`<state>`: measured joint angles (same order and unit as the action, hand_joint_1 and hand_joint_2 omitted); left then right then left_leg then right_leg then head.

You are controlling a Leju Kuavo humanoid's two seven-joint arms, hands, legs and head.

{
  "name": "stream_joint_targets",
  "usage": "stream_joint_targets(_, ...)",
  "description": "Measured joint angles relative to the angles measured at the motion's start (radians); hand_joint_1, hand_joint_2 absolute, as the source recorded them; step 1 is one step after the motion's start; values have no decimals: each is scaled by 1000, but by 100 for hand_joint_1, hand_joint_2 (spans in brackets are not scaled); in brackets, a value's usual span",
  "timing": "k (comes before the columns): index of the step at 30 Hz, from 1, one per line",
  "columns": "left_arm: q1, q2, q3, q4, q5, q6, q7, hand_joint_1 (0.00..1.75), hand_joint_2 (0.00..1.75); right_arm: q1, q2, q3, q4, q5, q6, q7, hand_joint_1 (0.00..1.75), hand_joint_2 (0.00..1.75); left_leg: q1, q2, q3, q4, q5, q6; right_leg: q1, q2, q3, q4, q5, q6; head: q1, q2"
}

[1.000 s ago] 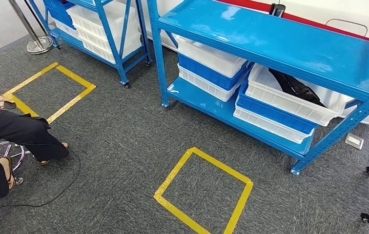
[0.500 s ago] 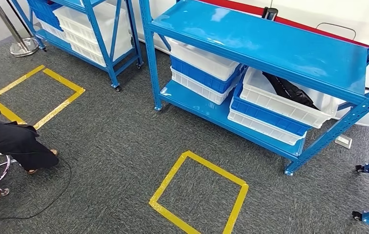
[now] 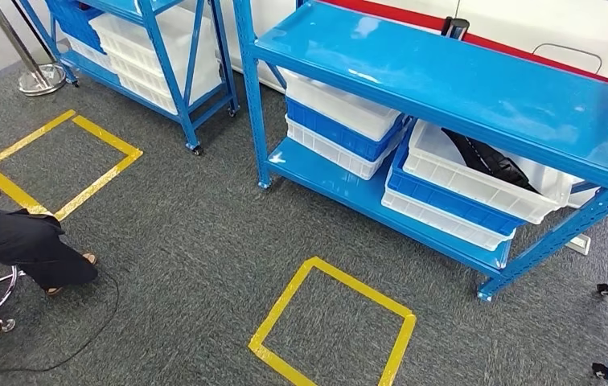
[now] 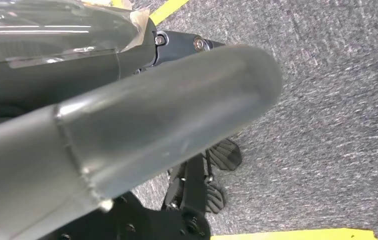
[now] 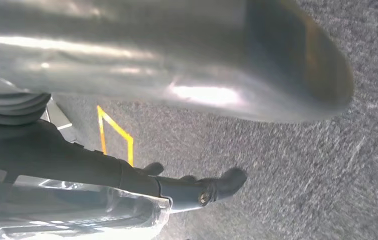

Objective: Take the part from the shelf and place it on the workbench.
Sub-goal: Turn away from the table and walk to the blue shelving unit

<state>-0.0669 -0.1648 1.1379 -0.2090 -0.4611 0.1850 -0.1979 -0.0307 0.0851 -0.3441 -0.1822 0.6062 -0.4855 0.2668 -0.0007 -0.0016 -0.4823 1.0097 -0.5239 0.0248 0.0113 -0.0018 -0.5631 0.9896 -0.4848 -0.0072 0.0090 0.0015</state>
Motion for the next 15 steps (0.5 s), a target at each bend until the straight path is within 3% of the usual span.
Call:
stream_joint_targets(2, 0, 1, 0, 0, 0, -1, -1, 0, 0, 3, 0, -2, 0, 0, -1, -1, 0, 0, 1, -1, -8, 45, -14, -9, -13, 1, 35, -13, 10, -17, -2, 0)
stream_joint_targets(3, -1, 1, 0, 0, 0, -2, -1, 0, 0, 2, 1, -2, 0, 0, -1, -2, 0, 0, 4, -1, -31, 89, -32, -14, -19, 1, 48, -14, 10, -22, -5, 0)
stream_joint_targets(5, -2, 1, -1, 0, -1, -3, -2, 0, 0, -1, 2, -3, 0, 0, -1, -4, 0, 0, 9, -1, -108, 204, -77, -24, -17, 3, 59, -14, -1, -28, -10, 0)
stream_joint_targets(7, 0, 2, -1, 0, -1, -5, -2, 0, 0, 0, 3, -3, 0, 0, -1, -4, 0, 0, 14, -1, -171, 257, -97, -33, -18, 7, 74, -14, -16, -25, -11, 0)
stream_joint_targets(8, 1, 3, -1, 0, -1, -6, -2, 0, 0, 2, 3, -4, 0, -1, -1, -4, 0, 0, 16, -1, -180, 235, -77, -35, -18, 9, 86, -14, -26, -22, -12, 0)
stream_joint_targets(11, 2, 6, -1, 0, -2, -7, -2, 0, 0, 4, 5, -5, 0, -2, -1, -5, 0, 0, 18, 0, -144, 65, 52, -28, -18, 13, 117, -16, -56, -9, -13, 0)
stream_joint_targets(13, 1, 7, -2, 0, -2, -8, -2, 0, 0, 0, 6, -5, 0, -2, -1, -5, 0, 0, 13, 0, -130, 14, 76, -15, -13, 14, 126, -18, -70, 5, -14, 0)
stream_joint_targets(15, 1, 8, -2, 0, -2, -8, -2, 0, 0, -3, 7, -6, 0, -3, -1, -5, 0, 0, 11, -1, -119, 9, 69, 3, -7, 14, 140, -17, -75, 18, -15, 0)
